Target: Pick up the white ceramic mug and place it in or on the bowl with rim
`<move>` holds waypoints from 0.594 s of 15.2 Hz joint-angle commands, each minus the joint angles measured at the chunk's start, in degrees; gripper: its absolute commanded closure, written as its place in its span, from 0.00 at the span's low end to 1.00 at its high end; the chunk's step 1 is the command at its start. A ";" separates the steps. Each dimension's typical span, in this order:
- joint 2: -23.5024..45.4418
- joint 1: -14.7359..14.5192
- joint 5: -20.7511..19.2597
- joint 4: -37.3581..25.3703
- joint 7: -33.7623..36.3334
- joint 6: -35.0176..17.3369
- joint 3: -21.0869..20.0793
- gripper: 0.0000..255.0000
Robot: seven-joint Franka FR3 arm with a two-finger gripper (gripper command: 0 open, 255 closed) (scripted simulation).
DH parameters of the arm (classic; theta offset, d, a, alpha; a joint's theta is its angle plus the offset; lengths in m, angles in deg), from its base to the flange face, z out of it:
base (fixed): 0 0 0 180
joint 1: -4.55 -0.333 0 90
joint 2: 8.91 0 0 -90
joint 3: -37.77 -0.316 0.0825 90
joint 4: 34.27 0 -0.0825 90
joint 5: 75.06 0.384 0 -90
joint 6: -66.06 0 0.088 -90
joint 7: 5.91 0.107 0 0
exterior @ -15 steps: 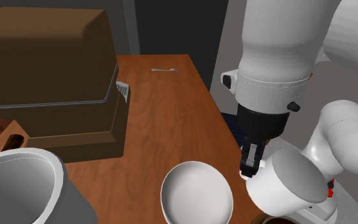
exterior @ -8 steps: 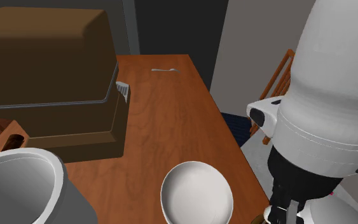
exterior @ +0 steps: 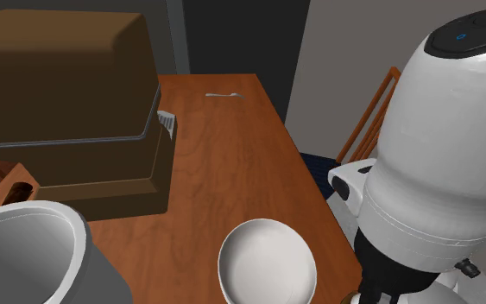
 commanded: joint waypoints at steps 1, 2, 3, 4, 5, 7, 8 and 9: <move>0.28 -0.08 0.48 1.19 -0.17 -1.54 -0.67 1.00; 0.51 -0.08 0.70 1.76 -0.28 -2.36 -1.03 1.00; 0.76 -0.07 0.92 2.33 -0.39 -3.18 -1.40 1.00; 1.10 -0.05 1.20 3.03 -0.53 -4.23 -1.87 1.00; 1.10 -0.05 1.21 3.03 -0.53 -4.23 -1.87 1.00; 1.10 -0.06 1.20 3.03 -0.52 -4.24 -1.87 1.00; 1.11 -0.07 1.19 3.03 -0.52 -4.24 -1.86 1.00; 1.12 -0.08 1.19 3.03 -0.51 -4.25 -1.85 1.00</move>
